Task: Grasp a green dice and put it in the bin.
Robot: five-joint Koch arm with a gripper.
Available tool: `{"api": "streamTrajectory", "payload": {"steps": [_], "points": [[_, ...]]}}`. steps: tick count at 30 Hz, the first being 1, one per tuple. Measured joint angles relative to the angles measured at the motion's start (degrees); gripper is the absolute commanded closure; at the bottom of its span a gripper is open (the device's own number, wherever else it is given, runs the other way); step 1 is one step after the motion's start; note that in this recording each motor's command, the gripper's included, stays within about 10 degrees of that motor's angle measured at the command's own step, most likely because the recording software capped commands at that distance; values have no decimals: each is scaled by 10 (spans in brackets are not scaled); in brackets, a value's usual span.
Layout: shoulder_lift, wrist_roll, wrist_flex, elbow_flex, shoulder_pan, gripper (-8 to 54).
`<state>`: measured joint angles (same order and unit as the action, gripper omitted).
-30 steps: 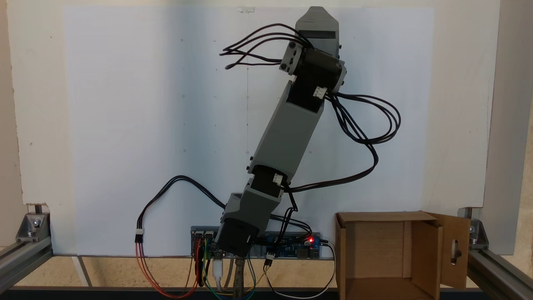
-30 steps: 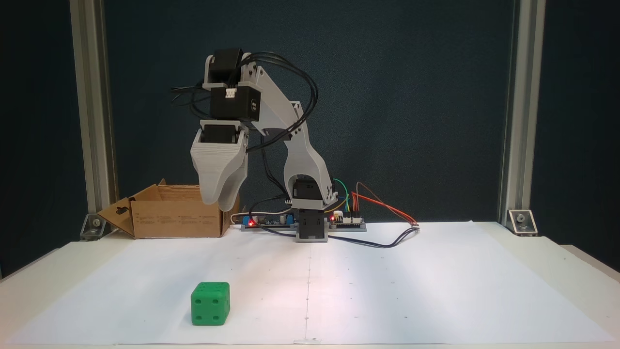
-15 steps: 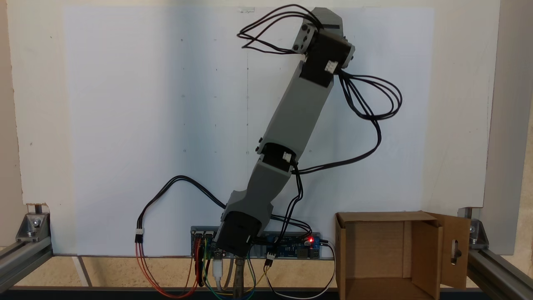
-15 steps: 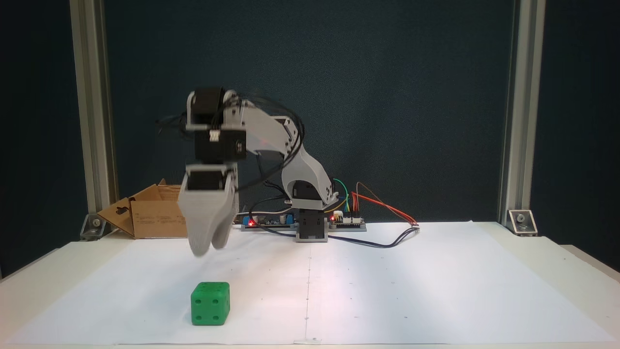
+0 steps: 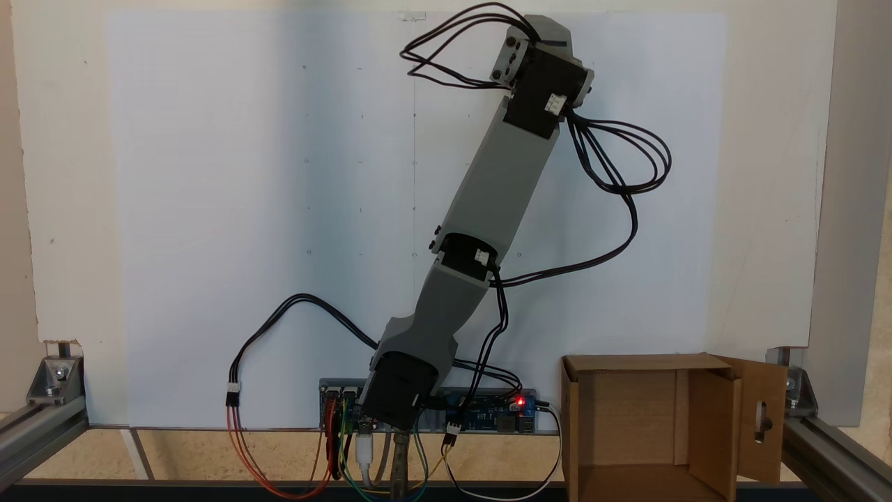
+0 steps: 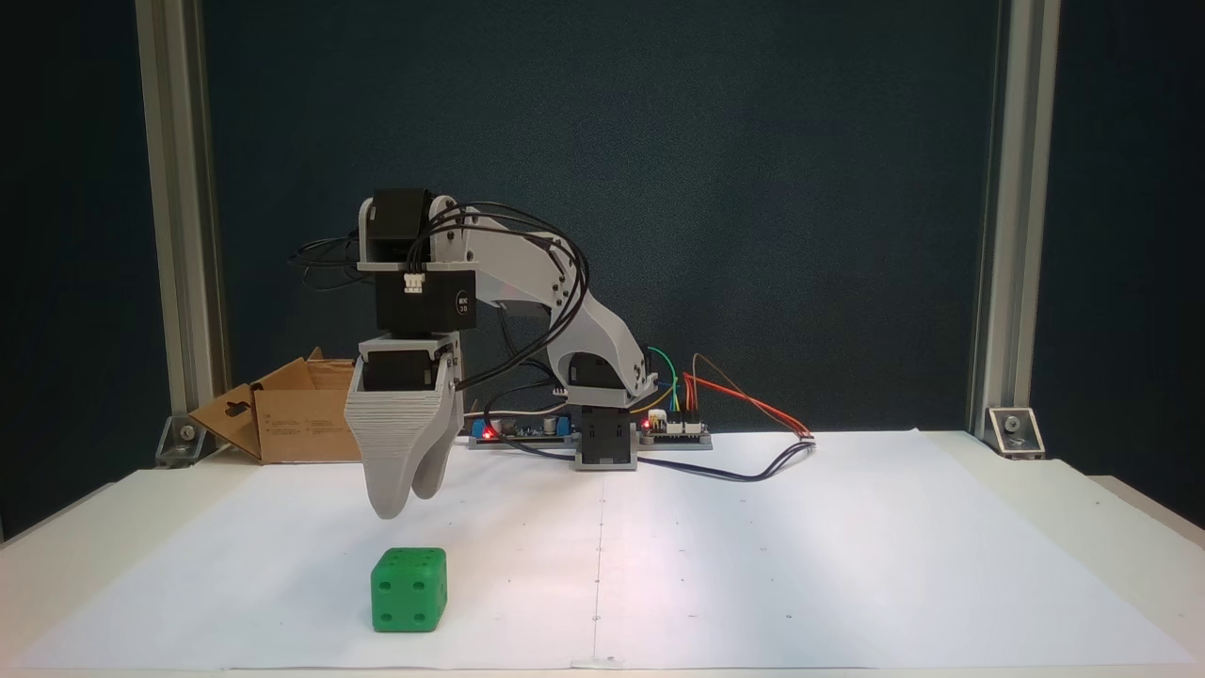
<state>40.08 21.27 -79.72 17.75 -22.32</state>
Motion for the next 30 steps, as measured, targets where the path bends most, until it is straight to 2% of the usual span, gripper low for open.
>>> {"api": "streamTrajectory", "payload": {"steps": [30], "points": [[-34,0,0,0,1,-4]]}}
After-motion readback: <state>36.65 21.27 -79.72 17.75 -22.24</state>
